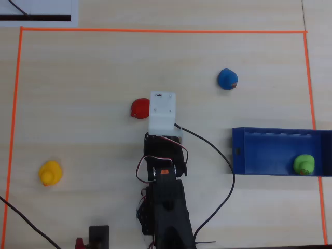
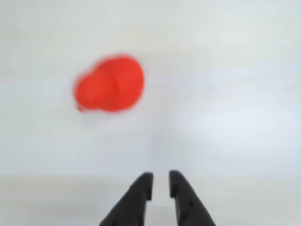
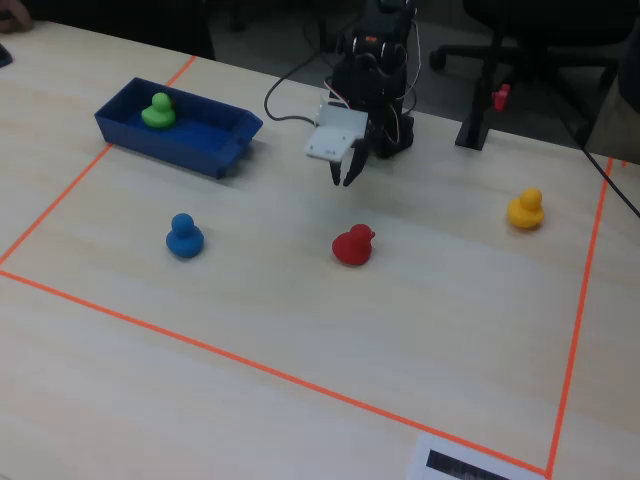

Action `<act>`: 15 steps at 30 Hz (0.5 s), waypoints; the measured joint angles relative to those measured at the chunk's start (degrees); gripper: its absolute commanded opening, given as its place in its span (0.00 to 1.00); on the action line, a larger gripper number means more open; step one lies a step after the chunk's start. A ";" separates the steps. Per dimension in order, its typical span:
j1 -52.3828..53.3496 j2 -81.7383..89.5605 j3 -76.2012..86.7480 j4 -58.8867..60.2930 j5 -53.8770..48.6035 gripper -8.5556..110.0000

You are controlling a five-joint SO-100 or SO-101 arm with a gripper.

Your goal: Grasp green duck and put it into box.

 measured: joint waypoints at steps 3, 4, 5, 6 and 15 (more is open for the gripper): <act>-0.26 3.87 6.86 -0.44 -2.02 0.07; -0.26 5.19 8.79 -0.44 -2.55 0.07; -0.35 6.68 10.46 -0.44 -2.99 0.07; -0.44 8.35 11.95 -0.35 -3.34 0.07; -0.53 13.89 16.88 2.72 -4.04 0.07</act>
